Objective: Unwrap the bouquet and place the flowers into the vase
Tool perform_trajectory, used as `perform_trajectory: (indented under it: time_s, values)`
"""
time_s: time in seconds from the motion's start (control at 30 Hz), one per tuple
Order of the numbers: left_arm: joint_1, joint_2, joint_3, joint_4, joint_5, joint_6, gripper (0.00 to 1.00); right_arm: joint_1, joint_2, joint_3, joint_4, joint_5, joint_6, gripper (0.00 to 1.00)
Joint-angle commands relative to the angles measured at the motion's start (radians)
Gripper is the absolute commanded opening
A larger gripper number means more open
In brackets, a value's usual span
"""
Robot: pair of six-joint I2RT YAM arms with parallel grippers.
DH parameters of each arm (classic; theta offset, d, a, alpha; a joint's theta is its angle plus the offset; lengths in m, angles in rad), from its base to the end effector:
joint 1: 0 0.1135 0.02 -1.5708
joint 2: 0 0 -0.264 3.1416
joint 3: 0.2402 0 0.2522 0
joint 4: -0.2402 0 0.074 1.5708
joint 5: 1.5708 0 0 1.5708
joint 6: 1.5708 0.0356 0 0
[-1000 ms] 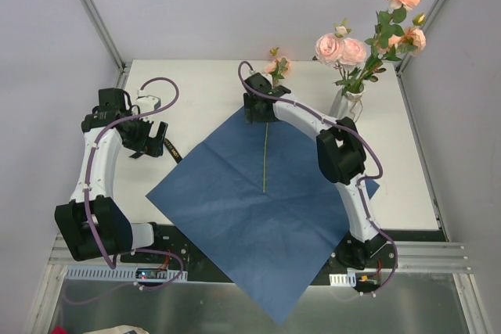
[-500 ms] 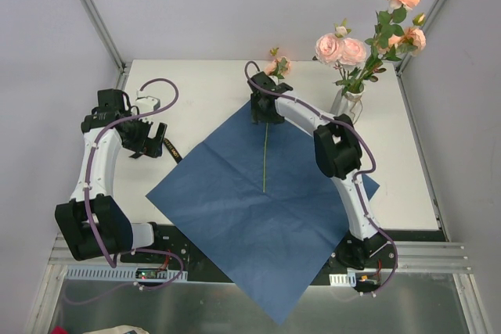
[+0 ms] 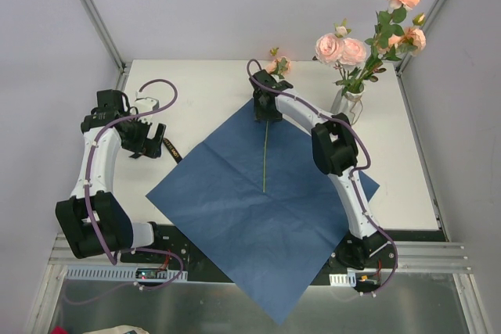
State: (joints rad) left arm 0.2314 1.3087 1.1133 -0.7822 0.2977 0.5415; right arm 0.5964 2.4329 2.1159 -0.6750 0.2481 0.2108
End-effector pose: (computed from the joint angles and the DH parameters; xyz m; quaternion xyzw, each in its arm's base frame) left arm 0.2593 0.0504 0.2902 0.1889 0.9277 -0.0224 0.3212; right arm 0.4444 0.2911 0.1751 -0.1476 0.9402 0.0022 0.3070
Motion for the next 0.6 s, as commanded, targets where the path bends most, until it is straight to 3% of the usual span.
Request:
perform_trajectory:
  time_s: [0.0,0.2,0.57]
  values:
    - [0.020,-0.006,-0.007,0.004,0.017,0.028,0.99,-0.004,0.009,0.042,-0.051,-0.004,0.018,0.52]
    - [0.026,-0.006,-0.007,0.004,0.020,0.029,0.99,-0.007,0.009,0.026,-0.057,0.003,0.016,0.45]
    - [0.026,-0.023,-0.010,0.004,0.015,0.028,0.99,-0.010,0.009,0.024,-0.078,0.025,0.021,0.19]
